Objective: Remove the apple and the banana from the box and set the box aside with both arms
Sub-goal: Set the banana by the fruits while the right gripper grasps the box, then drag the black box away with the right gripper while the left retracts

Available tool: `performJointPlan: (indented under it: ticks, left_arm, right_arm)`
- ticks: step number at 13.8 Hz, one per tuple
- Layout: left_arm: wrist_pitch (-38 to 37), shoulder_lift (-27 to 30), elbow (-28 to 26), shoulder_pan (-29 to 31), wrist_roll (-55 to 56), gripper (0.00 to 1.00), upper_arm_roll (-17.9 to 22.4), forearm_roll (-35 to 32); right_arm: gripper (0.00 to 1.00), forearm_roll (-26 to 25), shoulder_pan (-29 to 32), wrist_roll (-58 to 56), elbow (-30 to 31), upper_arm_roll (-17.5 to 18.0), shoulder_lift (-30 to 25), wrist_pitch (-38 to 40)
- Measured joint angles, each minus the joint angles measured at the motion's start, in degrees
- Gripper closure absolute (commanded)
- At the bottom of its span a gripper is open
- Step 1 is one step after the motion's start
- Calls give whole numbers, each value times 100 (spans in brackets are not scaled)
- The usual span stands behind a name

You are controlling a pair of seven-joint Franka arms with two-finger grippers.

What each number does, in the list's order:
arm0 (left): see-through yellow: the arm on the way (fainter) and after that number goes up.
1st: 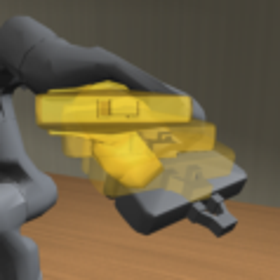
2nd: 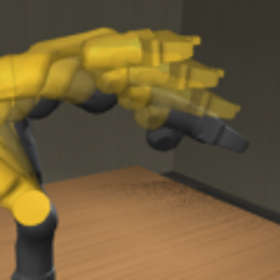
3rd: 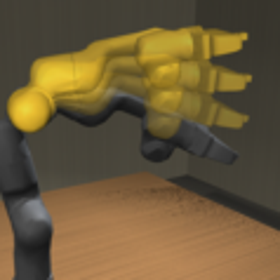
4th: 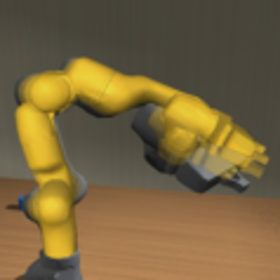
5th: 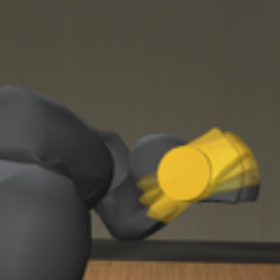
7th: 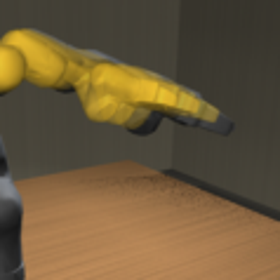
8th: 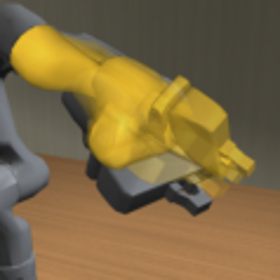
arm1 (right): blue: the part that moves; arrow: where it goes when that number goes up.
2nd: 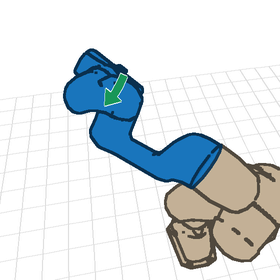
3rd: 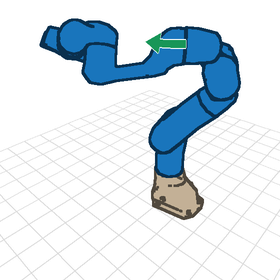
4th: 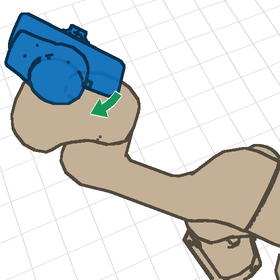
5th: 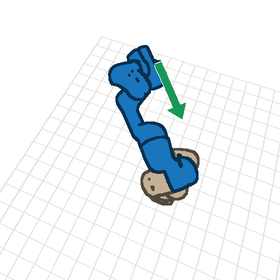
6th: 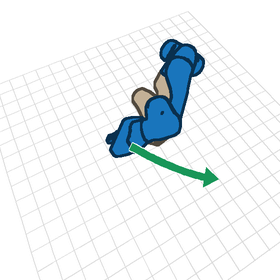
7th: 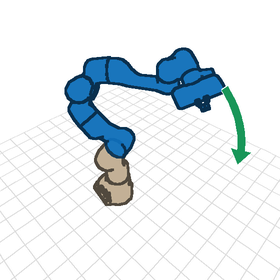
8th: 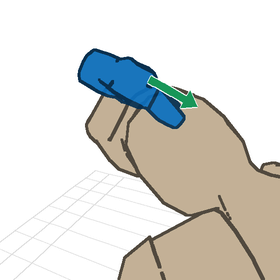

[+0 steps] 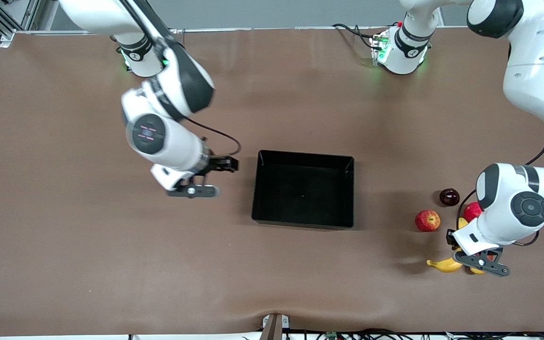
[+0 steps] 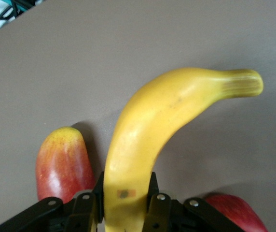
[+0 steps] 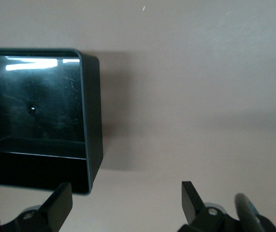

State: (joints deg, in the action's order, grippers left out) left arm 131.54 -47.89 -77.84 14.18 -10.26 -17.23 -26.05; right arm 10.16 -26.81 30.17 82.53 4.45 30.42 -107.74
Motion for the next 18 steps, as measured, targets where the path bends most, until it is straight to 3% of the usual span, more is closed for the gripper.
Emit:
performJointPlan:
  ticks: [4, 5, 6, 7, 8, 9, 10, 15, 18]
  left_arm:
    - [330, -339, -17, -4, 2, 100, 46, -312]
    - [356, -400, -19, -5, 3, 99, 46, -318]
    - [390, -450, -19, -5, 3, 88, 47, -321]
    - [414, -490, -20, -5, 3, 71, 50, -323]
    - [425, -520, -21, -6, 3, 43, 59, -325]
    - [429, -539, -21, -6, 5, 13, 75, -326]
    - [442, -551, -21, -6, 17, 0, 94, -326]
    - [571, -470, 120, -4, 87, 0, 89, -323]
    - [434, -110, 171, -5, 205, 0, 34, -271]
  right_arm:
    - [0, 0, -464, 237, 9, -2, 736, -967]
    - [14, 0, -528, 285, 7, -3, 847, -1157]
    - [32, -1, -575, 293, 7, -5, 935, -1353]
    - [65, -15, -613, 293, 7, -5, 1022, -1588]
    - [90, -27, -641, 293, 8, -6, 1108, -1805]
    - [100, -29, -655, 293, 7, -7, 1180, -1948]
    - [100, -31, -658, 293, 7, -8, 1233, -2004]
    - [100, -36, -657, 298, -17, -45, 1264, -2000]
    - [100, -36, -635, 290, -78, -94, 1249, -1839]
